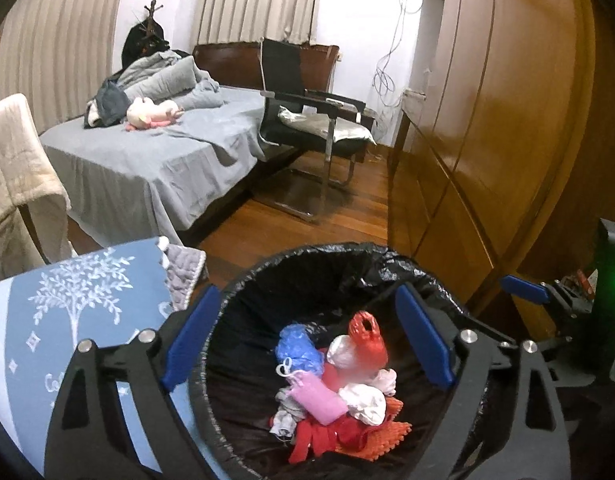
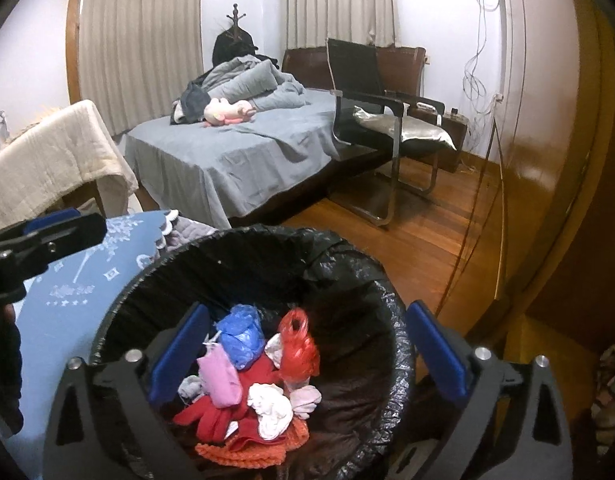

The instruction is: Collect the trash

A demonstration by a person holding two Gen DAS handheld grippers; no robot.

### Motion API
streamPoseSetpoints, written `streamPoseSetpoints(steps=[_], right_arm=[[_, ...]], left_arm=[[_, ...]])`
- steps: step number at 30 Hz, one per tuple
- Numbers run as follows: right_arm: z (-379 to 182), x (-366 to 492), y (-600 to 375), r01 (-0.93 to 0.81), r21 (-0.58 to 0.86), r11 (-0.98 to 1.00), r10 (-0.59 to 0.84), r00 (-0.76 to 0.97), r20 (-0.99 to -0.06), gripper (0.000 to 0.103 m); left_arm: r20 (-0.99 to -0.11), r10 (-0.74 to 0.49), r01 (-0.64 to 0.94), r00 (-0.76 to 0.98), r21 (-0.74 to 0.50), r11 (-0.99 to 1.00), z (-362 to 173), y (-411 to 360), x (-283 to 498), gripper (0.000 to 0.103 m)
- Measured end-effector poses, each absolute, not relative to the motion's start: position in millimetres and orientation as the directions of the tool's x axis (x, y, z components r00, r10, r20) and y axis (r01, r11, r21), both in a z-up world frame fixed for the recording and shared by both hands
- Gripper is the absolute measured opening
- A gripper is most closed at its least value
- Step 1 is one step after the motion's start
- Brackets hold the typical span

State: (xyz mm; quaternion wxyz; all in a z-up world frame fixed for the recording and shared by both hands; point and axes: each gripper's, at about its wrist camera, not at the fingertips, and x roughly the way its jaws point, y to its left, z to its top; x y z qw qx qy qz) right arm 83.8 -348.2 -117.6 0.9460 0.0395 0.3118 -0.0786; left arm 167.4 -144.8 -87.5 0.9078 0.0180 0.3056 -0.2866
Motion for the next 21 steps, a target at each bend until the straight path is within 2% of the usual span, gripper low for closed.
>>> streamPoseSetpoints(steps=[10,21], right_arm=[[-84.7,65.7,-330.3,0.137,0.058,0.989,-0.079,0.814,-0.575,0.097],[-49.2,43.6,-301.7,0.073,0.119,0.990,0.008,0.819,-0.574,0.097]], left_arm=[[-0.549,-0.409,0.449,0.729,-0.067,0.891,-60.4,-111.3,141.3,0.097],[-0.541,-0.350,0.404,0.764,-0.021,0.915,-36.2,-79.6,102.1,0.097]])
